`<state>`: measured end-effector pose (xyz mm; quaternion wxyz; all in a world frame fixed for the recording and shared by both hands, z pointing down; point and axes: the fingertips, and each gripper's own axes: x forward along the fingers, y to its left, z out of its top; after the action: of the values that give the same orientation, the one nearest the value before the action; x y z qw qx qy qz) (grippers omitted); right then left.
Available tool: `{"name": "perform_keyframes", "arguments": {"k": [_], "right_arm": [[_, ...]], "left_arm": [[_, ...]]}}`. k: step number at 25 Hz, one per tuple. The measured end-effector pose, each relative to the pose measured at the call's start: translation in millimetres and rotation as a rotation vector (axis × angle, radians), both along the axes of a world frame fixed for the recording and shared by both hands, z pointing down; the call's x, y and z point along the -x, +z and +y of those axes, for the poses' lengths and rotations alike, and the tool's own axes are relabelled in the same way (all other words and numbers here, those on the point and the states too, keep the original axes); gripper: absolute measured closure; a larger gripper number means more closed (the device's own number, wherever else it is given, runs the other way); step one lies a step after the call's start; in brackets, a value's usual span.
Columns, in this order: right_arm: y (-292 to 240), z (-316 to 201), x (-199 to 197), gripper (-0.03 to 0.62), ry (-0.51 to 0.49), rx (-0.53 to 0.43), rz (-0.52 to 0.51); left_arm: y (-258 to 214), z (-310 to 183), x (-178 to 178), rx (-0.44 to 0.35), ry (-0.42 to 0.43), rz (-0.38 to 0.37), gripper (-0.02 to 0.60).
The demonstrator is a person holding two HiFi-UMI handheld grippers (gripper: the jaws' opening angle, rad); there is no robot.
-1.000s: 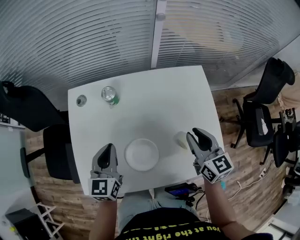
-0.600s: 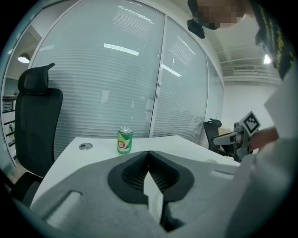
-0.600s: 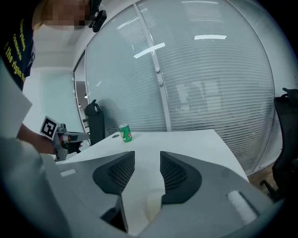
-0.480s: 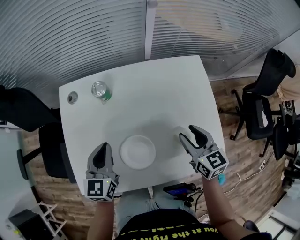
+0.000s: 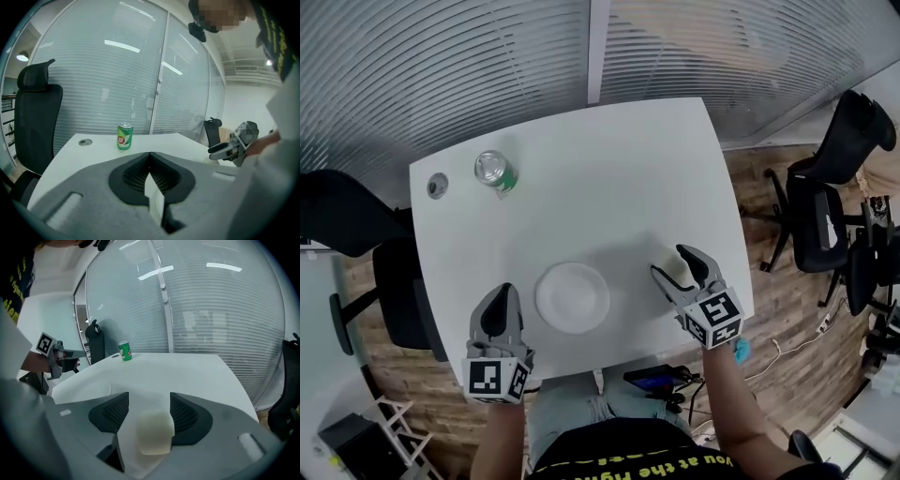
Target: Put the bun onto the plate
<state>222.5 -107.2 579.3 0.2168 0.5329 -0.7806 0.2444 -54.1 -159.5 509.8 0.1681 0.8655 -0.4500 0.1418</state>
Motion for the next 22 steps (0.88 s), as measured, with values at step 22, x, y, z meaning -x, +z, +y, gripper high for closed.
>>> {"name": "perform_keyframes", "arguments": {"k": [22], "right_arm": [[51,12,-9,0.268,-0.035,0.112,0.073]], "left_arm": [[4,5,0,0.015,0.005,-0.004,0.581]]}}
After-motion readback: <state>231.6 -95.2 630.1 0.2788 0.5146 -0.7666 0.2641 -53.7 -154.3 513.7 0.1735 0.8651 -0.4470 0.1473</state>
